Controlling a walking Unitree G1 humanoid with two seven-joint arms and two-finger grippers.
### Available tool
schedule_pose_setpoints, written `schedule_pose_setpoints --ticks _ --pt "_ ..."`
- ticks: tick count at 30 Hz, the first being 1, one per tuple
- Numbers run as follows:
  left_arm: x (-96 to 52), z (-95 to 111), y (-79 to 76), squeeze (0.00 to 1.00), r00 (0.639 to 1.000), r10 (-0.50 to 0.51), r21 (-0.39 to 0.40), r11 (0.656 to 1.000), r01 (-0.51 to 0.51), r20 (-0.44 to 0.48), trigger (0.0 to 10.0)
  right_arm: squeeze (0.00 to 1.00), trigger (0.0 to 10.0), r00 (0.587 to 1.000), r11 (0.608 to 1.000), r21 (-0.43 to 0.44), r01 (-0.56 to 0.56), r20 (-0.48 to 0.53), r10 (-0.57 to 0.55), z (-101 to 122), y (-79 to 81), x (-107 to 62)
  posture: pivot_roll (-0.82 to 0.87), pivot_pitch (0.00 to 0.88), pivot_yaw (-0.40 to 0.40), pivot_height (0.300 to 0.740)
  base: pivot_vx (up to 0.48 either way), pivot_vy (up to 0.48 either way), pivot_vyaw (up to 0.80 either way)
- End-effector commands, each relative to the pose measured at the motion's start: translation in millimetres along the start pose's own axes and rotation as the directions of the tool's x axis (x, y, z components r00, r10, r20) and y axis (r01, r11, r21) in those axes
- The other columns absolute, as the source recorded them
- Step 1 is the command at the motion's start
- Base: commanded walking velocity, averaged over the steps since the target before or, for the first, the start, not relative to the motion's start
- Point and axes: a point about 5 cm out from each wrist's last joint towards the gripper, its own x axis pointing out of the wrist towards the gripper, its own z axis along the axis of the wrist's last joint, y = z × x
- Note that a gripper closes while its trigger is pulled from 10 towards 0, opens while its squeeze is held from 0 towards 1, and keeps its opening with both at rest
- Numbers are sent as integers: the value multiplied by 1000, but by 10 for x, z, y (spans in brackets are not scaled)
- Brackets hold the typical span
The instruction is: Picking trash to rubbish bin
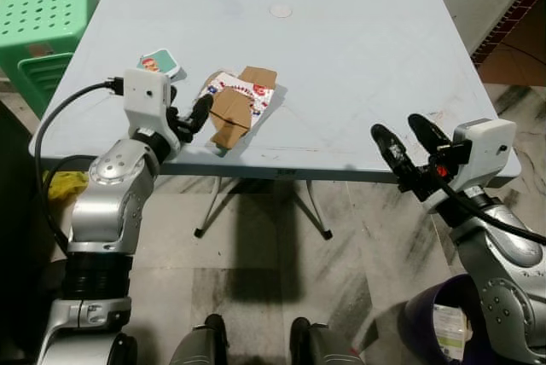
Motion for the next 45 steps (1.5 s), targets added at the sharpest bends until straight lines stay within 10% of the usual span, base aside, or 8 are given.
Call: schedule_pose_setpoints --ticks 1,16,34,45 --pt "28 -67 -14 0 1000 9 -18 1000 -9 -21 10000 0 10000 999 1000 -3 -1 38 1 83 -10 -26 -101 237 -45 740 0 0 0" --pt "68 -136 -1 0 998 37 -65 997 -40 -49 10000 0 10000 973 971 73 -226 58 222 154 276 42 -111 267 -52 740 0 0 0" --pt "319 -185 -152 0 994 19 -82 996 -27 -105 10000 0 10000 977 974 78 -211 33 209 199 301 -112 -158 312 -25 740 0 0 0" --pt "179 222 -307 0 970 -197 3 980 199 142 10000 0 10000 984 980 84 -181 23 179 193 277 -185 -153 320 -17 740 0 0 0"
